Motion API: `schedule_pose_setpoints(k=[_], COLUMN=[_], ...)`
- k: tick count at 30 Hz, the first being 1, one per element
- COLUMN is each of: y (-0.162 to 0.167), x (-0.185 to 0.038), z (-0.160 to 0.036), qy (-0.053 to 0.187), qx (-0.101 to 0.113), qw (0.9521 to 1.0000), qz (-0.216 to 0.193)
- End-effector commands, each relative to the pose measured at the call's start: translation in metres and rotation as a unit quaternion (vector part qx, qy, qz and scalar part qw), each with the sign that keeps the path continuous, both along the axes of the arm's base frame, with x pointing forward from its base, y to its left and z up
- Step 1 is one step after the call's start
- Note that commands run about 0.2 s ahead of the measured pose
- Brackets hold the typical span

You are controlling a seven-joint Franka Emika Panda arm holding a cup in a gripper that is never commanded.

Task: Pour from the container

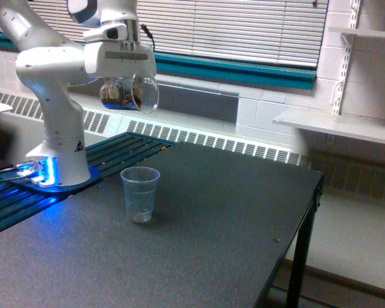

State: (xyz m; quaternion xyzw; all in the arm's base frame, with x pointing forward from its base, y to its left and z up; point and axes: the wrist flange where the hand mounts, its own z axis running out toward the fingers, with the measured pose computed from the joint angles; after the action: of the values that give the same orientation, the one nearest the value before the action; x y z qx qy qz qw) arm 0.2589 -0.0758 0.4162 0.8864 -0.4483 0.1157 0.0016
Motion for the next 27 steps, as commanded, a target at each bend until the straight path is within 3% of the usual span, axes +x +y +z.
schedule_pose_setpoints(k=[1, 27], y=[-0.002, -0.008], x=[-0.006, -0.007], z=[-0.018, -0.041], qy=[0.023, 0.066], qx=[0.015, 0.038], qw=[0.9995, 0.9967], qz=[-0.014, -0.028])
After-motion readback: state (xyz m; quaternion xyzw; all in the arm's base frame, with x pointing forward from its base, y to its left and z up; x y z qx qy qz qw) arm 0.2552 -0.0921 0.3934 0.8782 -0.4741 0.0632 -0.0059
